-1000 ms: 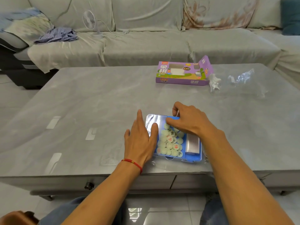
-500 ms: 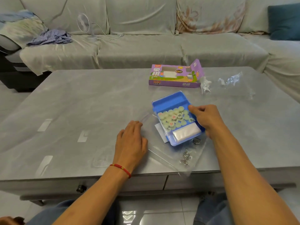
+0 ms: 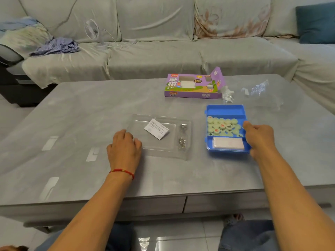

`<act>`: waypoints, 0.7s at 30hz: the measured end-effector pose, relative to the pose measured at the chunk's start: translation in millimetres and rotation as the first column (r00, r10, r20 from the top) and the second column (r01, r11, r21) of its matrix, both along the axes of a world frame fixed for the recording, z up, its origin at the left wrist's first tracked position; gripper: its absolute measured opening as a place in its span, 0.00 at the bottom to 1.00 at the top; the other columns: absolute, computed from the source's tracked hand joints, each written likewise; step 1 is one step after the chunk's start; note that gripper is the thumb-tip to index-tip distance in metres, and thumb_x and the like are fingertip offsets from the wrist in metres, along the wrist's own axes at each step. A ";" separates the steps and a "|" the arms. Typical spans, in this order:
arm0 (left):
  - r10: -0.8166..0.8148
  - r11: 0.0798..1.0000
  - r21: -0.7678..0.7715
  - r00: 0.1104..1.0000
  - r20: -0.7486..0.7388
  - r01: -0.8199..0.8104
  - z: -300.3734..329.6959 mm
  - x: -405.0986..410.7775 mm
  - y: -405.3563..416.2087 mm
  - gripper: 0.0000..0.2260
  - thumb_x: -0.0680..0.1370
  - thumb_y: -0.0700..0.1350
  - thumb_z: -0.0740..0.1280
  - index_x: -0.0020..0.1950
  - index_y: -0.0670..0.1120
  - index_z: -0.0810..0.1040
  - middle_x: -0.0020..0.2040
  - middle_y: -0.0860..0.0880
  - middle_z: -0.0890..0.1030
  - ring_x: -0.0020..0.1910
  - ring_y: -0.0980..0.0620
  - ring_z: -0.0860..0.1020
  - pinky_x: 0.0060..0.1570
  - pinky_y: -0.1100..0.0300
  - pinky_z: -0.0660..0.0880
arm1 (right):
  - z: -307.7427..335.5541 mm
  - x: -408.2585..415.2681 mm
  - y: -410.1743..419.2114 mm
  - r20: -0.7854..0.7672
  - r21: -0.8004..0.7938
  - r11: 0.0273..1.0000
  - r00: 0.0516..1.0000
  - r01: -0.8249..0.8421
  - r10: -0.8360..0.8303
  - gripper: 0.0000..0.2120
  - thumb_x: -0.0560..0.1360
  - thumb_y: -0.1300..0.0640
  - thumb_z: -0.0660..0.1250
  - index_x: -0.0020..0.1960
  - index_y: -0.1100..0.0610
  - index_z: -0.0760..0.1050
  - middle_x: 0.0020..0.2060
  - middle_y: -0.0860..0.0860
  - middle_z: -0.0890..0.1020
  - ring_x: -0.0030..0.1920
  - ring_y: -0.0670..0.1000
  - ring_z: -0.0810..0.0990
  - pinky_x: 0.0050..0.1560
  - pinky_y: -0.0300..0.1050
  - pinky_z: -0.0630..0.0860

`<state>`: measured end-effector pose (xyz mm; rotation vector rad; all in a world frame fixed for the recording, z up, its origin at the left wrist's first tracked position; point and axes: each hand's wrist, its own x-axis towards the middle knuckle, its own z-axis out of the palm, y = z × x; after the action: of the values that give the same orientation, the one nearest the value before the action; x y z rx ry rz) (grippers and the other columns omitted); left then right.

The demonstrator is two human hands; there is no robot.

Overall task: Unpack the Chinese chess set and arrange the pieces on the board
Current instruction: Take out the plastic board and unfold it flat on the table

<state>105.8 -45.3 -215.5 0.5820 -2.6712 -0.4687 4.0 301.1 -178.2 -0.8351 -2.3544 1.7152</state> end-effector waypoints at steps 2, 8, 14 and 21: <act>0.016 1.000 -0.016 1.000 0.009 -0.016 1.4 2.0 -1.2 0.10 0.79 0.46 0.60 0.45 0.43 0.78 0.57 0.44 0.77 0.61 0.43 0.73 0.50 0.46 0.72 | -4.4 1.7 9.3 0.039 0.063 0.998 0.999 0.004 -0.007 0.15 0.76 0.48 0.68 0.47 0.62 0.79 0.44 0.57 0.83 0.43 0.59 0.83 0.39 0.49 0.79; 0.009 0.998 -0.068 0.997 0.073 -0.004 7.2 14.2 13.5 0.12 0.79 0.50 0.62 0.55 0.45 0.79 0.61 0.44 0.74 0.63 0.43 0.70 0.51 0.47 0.73 | -22.7 3.2 13.6 0.158 0.457 0.869 0.979 -0.189 0.129 0.19 0.80 0.51 0.61 0.43 0.66 0.77 0.41 0.62 0.80 0.45 0.64 0.78 0.42 0.49 0.70; 0.007 0.997 -0.083 0.989 0.145 0.005 12.3 22.4 19.2 0.15 0.77 0.52 0.63 0.61 0.47 0.77 0.59 0.43 0.72 0.61 0.43 0.69 0.51 0.49 0.72 | -12.9 21.0 -24.1 0.177 0.879 0.394 0.952 -0.268 0.250 0.17 0.81 0.49 0.60 0.63 0.59 0.72 0.57 0.61 0.76 0.58 0.63 0.73 0.54 0.56 0.71; -0.114 0.989 -0.073 0.976 0.185 0.129 15.7 5.7 15.0 0.18 0.78 0.51 0.61 0.67 0.49 0.73 0.74 0.44 0.64 0.73 0.44 0.60 0.63 0.41 0.65 | 14.4 -10.3 -120.9 0.153 0.792 0.269 0.606 -0.548 0.781 0.09 0.79 0.53 0.66 0.57 0.51 0.81 0.50 0.51 0.80 0.51 0.52 0.77 0.54 0.51 0.76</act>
<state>111.5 -30.3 -199.7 0.4575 -2.8960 -0.3480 -6.3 180.3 -163.8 0.6556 -2.9693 0.5233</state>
